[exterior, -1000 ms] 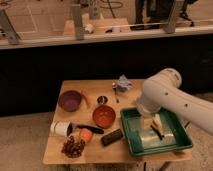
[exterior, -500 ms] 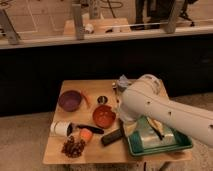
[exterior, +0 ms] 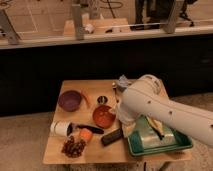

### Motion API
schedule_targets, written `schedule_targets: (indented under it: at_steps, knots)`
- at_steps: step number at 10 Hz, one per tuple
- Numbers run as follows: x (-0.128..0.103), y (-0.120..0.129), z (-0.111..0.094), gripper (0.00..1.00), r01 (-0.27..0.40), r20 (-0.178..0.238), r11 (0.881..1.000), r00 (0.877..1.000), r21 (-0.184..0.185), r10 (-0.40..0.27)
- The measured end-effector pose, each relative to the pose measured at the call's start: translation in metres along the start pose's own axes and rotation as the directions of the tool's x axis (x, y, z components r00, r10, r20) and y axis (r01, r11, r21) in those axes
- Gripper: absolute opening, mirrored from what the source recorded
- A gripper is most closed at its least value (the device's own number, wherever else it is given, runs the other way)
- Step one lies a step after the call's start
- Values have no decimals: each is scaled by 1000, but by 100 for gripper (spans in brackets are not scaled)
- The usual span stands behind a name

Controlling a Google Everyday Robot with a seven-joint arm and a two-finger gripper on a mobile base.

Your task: Place apple in purple bowl

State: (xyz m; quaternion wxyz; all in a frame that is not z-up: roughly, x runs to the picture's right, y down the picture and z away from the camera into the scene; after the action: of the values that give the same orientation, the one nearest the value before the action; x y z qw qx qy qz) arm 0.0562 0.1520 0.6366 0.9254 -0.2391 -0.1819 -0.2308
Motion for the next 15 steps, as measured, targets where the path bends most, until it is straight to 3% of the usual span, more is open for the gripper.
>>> schedule_targets:
  at_steps: [3, 5, 6, 8, 10, 12, 15]
  knots:
    - [-59, -22, 25, 80, 114, 82, 993, 990, -27, -112]
    - [-92, -37, 50, 80, 162, 90, 985, 984, -62, -156]
    - [-107, -45, 72, 80, 184, 84, 978, 981, -94, -176]
    - [-112, -49, 111, 80, 195, 68, 970, 980, -146, -187]
    - [-102, -58, 138, 80, 175, 65, 969, 984, -177, -166]
    - [-89, -72, 151, 80, 144, 71, 973, 989, -182, -133]
    - [-91, -78, 162, 80, 143, 83, 973, 988, -181, -130]
